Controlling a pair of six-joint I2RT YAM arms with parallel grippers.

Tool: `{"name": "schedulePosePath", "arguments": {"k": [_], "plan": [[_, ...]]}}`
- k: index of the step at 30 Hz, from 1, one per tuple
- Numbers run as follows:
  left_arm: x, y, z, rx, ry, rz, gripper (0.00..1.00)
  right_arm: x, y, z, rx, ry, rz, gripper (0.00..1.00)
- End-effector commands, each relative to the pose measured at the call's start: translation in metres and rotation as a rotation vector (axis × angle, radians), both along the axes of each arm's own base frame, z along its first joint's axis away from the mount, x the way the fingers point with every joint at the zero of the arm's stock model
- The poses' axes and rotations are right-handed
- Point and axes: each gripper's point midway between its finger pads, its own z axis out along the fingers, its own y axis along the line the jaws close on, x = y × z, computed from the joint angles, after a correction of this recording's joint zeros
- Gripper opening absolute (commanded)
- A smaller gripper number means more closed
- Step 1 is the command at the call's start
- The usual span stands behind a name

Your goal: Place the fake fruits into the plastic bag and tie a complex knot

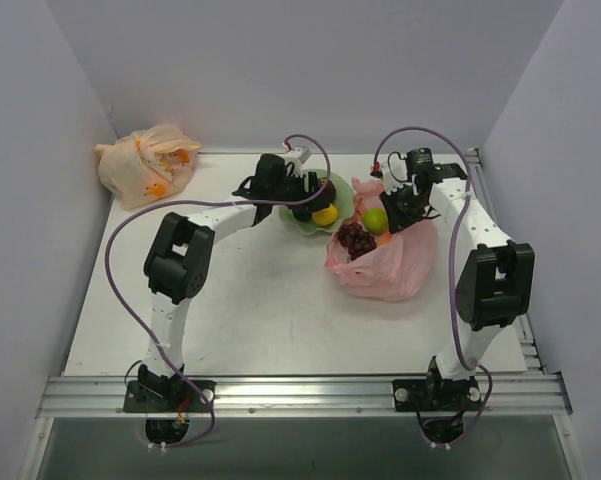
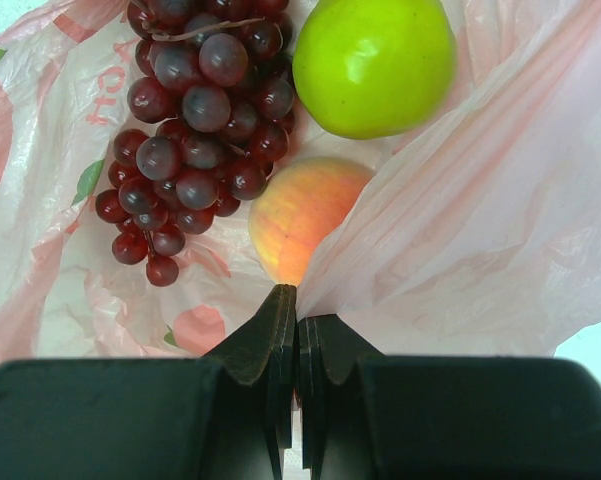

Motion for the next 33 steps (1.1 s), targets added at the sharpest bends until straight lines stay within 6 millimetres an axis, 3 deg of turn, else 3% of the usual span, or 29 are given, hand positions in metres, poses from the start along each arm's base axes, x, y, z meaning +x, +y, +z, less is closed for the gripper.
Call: {"name": "schedulePosePath", "arguments": {"k": [1,6,10,17,27,33], "plan": [[0.005,-0.02,0.025,-0.071,-0.066,-0.048,0.7,-0.006,-0.001,0.011,-0.01,-0.02,0.009,0.0],[0.009,-0.022,0.014,-0.044,-0.067,-0.031,0.68,-0.007,0.0,0.011,-0.006,-0.017,0.006,0.0],[0.017,-0.016,0.003,-0.001,-0.048,0.017,0.83,-0.006,0.001,0.011,-0.004,-0.019,0.009,0.0],[0.022,-0.018,-0.005,0.035,-0.046,0.037,0.97,-0.007,0.001,0.009,-0.006,-0.01,0.009,0.0],[0.014,-0.023,-0.03,0.139,-0.036,0.021,0.91,-0.005,0.0,0.01,-0.008,-0.018,0.012,0.0],[0.009,-0.025,-0.016,0.096,-0.046,0.006,0.77,-0.006,0.001,0.01,-0.004,-0.015,0.012,0.0]]}}
